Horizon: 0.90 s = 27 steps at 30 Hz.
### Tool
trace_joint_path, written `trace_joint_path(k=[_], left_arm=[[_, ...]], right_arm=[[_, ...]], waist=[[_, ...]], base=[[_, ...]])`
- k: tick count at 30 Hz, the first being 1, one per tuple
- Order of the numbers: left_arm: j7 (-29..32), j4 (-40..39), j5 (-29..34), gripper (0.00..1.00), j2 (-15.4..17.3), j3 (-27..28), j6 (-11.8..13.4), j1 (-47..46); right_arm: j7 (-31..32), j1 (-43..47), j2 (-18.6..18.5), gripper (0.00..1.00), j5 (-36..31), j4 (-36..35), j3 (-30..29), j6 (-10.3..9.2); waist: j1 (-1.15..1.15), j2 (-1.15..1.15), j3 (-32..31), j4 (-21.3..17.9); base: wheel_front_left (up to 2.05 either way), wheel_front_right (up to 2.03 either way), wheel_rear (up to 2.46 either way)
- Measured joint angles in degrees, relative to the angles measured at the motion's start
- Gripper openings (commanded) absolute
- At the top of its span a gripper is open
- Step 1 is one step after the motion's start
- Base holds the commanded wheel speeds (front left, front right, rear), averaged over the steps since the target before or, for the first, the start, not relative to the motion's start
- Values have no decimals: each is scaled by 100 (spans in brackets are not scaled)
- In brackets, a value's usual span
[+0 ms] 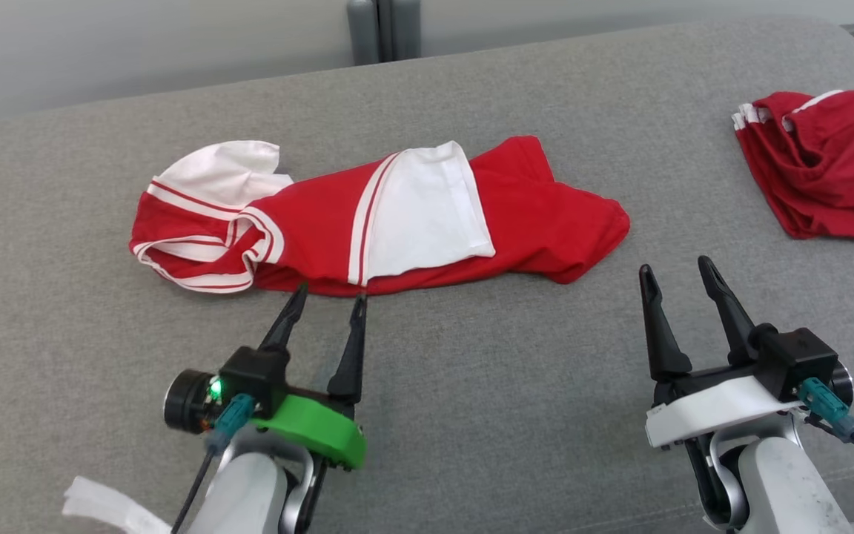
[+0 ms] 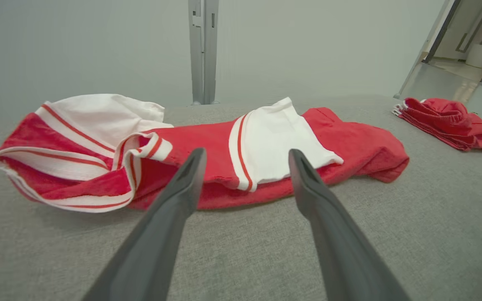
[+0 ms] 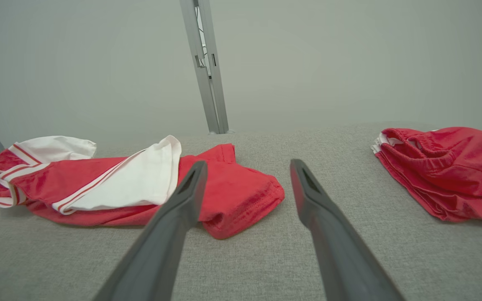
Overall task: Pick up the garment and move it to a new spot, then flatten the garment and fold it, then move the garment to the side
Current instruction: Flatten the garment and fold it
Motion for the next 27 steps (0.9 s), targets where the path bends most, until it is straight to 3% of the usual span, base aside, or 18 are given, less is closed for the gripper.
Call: trace_joint_path(k=[9,19,27], left_arm=[[108,1181,285,100,-10,-896,-86,-1242],[69,2603,419,100,-7,-921,183,-2103],[18,2837,385,100,-7,-902,341,-2330]], right_arm=[[0,-171,-3,100,158,-2,44,0],[0,-213,-4,100,281,-12,73,0],[0,-213,-3,100,290,-8,67,0]], waist=[[0,0,396,-601],[0,0,740,-1190],[0,0,810,-1313]], base=[[0,0,0],[0,0,0],[0,0,0]])
